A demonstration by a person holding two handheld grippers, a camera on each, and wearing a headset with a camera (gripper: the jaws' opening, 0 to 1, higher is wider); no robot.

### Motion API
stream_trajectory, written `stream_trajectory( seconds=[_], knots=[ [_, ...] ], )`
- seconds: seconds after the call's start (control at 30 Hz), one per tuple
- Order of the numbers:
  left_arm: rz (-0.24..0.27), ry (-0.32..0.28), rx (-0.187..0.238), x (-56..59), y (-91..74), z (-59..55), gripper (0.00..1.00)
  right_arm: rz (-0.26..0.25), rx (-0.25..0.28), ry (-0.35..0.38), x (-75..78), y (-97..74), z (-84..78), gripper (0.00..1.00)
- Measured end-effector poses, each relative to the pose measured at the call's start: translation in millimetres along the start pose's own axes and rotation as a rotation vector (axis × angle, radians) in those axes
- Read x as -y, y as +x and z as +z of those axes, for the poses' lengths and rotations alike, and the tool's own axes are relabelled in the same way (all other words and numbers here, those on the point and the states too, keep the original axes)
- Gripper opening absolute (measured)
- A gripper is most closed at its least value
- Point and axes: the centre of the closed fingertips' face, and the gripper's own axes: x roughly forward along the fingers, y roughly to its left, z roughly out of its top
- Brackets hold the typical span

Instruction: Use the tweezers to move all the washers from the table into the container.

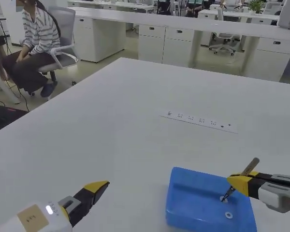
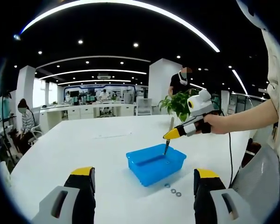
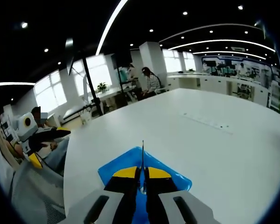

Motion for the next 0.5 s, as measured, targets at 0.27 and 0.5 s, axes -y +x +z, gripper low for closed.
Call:
stream_trajectory(
  seconds=[0.27, 0.5],
  knots=[
    [0.001, 0.000, -0.003, -0.9, 0.3, -0.5, 0.89, -0.008, -0.049, -0.007, 7.9, 10.6, -13.7, 0.02],
    [-0.004, -0.003, -0.005, -0.2, 1.1, -1.0, 0.89, -0.008, -0.075, -0.006, 12.2, 18.9, -23.2, 0.02]
  ],
)
